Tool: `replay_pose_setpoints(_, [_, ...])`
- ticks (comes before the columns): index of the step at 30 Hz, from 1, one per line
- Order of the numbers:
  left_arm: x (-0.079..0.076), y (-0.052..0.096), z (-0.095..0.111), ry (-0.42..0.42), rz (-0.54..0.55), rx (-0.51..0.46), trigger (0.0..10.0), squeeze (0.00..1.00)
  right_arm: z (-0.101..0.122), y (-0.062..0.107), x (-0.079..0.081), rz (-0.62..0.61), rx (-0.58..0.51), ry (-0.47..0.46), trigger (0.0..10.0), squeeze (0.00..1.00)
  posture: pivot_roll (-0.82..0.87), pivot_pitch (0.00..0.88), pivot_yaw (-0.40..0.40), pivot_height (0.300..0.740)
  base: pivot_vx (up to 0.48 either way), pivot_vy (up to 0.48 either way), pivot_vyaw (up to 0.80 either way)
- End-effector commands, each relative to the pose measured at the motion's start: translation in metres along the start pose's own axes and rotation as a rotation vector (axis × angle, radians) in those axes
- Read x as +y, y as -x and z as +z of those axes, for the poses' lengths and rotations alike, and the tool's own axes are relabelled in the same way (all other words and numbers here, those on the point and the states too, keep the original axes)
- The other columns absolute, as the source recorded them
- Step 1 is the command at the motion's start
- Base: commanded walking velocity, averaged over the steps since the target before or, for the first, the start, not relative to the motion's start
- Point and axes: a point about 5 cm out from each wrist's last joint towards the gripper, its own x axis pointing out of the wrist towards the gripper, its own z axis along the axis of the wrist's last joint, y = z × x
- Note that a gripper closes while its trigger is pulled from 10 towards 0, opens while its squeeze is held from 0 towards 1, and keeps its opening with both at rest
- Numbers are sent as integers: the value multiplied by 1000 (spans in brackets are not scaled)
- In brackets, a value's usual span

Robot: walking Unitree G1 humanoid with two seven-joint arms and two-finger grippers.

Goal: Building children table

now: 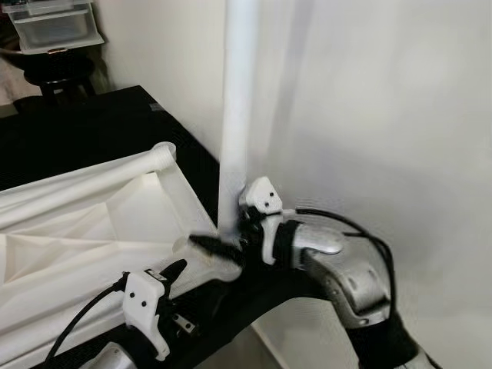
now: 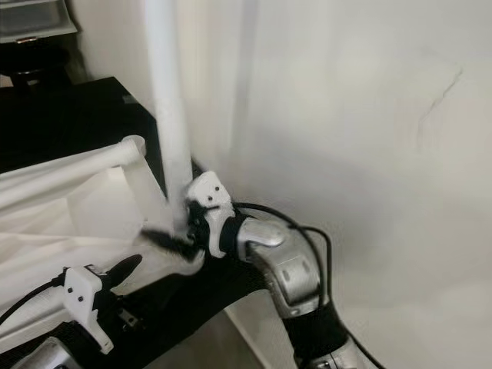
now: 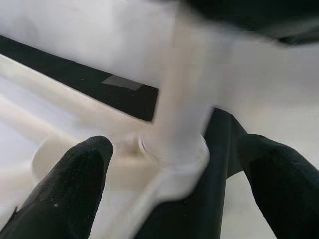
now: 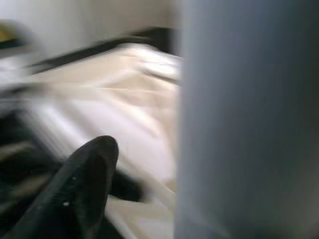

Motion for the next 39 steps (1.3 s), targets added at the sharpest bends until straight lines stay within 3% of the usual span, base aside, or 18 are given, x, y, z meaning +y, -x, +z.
replay_pose_setpoints(1, [-2,1,-6,14,0,17,10000,0,10,-3,6,141,-36,56,10000,0,-202,65,-98,740,0,0,0])
replay_pose_setpoints(5, [-5,1,-6,21,-1,16,10000,0,14,10,-13,204,6,109,10000,0,-199,67,-96,740,0,0,0])
replay_pose_setpoints(12, [-8,3,-4,24,-3,14,10000,0,23,10,-30,269,12,109,10000,0,-197,99,-92,740,0,0,0])
replay_pose_setpoints(13, [-8,4,-4,24,-3,15,10000,0,24,10,-34,274,5,95,2902,0,-195,105,-92,740,0,0,0])
replay_pose_setpoints(15, [-9,5,-3,24,-3,15,10000,0,25,10,-36,285,-1,87,2902,0,-194,107,-91,740,0,0,0])
replay_pose_setpoints(16, [-10,6,-2,25,-3,16,10000,0,25,11,-37,312,-4,72,0,0,-192,118,-92,740,0,0,0])
replay_pose_setpoints(26, [-14,11,0,29,-5,21,10000,0,15,20,-40,332,-16,19,0,0,-198,144,-87,740,0,0,0])
replay_pose_setpoints(30, [-14,12,1,37,-12,24,10000,0,3,26,-36,109,-32,-55,0,0,-226,159,-82,740,0,0,0])
replay_pose_setpoints(33, [-14,12,1,38,-13,24,10000,0,1,27,-35,63,-36,-73,0,0,-226,159,-82,740,0,0,0])
replay_pose_setpoints(34, [-13,12,1,36,-15,26,10000,0,-3,20,-38,-141,-68,-117,0,0,-224,156,-80,740,0,0,0])
replay_pose_setpoints(35, [-11,12,2,32,-10,23,10000,0,-34,16,-10,-539,20,-207,0,0,-250,154,-73,740,0,0,0])
replay_pose_setpoints(36, [-11,12,2,32,-10,23,10000,0,-34,16,-10,-539,20,-207,0,0,-250,154,-73,740,0,0,0])
replay_pose_setpoints(37, [-9,11,2,31,-8,22,10000,0,-40,17,-1,-639,54,-209,0,0,-251,151,-63,740,0,0,0])
replay_pose_setpoints(39, [-7,9,1,28,-8,21,10000,0,-43,14,2,-647,75,-201,0,0,-252,132,-50,740,0,0,0])
